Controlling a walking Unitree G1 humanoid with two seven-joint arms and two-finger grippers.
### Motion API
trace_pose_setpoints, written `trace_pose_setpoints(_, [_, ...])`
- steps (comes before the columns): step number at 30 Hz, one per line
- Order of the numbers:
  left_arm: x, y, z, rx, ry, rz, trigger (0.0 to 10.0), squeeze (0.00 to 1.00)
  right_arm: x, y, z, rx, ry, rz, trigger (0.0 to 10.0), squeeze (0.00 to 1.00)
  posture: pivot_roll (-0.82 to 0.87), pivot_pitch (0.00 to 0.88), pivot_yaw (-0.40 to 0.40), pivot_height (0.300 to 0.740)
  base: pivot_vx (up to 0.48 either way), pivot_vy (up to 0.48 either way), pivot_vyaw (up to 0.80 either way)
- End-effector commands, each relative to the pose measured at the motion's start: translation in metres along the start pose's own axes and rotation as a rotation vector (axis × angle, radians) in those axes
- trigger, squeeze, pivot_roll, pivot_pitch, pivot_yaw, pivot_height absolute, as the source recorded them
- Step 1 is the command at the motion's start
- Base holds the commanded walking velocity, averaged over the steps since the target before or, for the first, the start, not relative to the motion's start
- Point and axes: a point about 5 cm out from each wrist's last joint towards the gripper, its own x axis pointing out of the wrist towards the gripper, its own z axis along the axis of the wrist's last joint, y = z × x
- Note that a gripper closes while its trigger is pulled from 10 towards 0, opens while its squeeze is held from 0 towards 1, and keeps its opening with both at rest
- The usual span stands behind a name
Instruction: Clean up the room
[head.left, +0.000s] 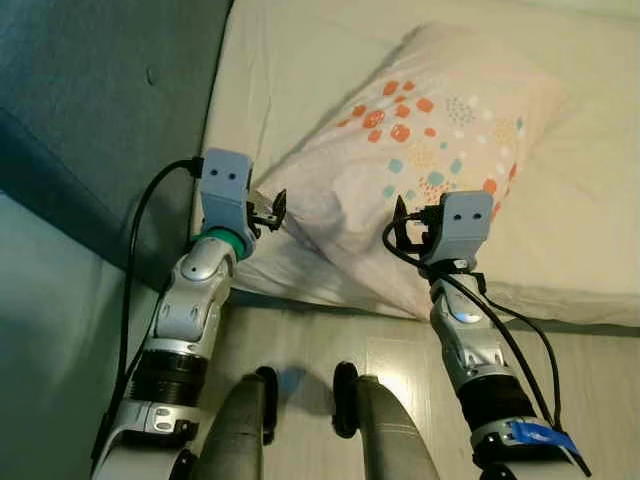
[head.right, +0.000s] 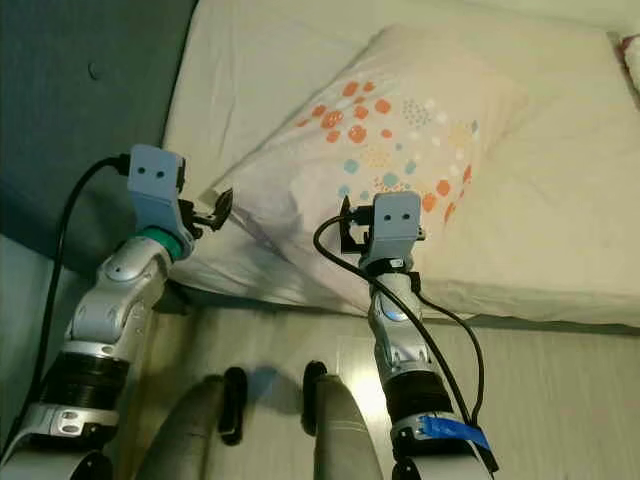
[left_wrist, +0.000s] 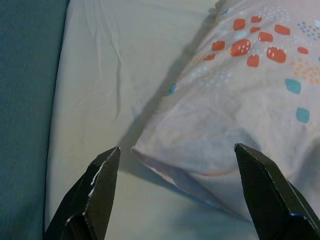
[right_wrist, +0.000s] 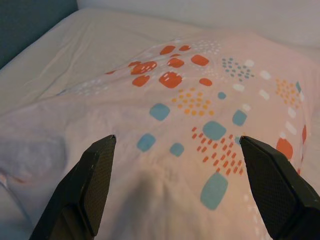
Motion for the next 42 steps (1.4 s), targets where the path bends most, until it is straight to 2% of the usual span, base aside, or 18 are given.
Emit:
trace_pose_setpoints(1, [-0.0041, -0.0006, -0.0099, -0.016, 0.038, -0.002, 10.0, 0.0, -0.0056, -0.0038, -0.008, -0.003, 0.027, -0.016, 10.0, 0.0, -0.01, 0.27, 0.01, 0.64, 0.0, 0.0, 0.0])
trace_pose_setpoints(34, [-0.0047, -0.0001, -0.0091, -0.005, 0.047, -0.004, 10.0, 0.0, -0.0061, -0.0039, -0.0088, 0.005, 0.028, -0.034, 10.0, 0.0, -0.01, 0.28, 0.022, 0.53, 0.0, 0.0, 0.0])
trace_pose_setpoints(42, [-0.0045, -0.0001, -0.0083, -0.006, 0.047, -0.002, 10.0, 0.0, -0.0048, -0.0022, -0.0035, -0.007, -0.001, -0.019, 10.0, 0.0, -0.01, 0.281, 0.022, 0.497, 0.0, 0.0, 0.0])
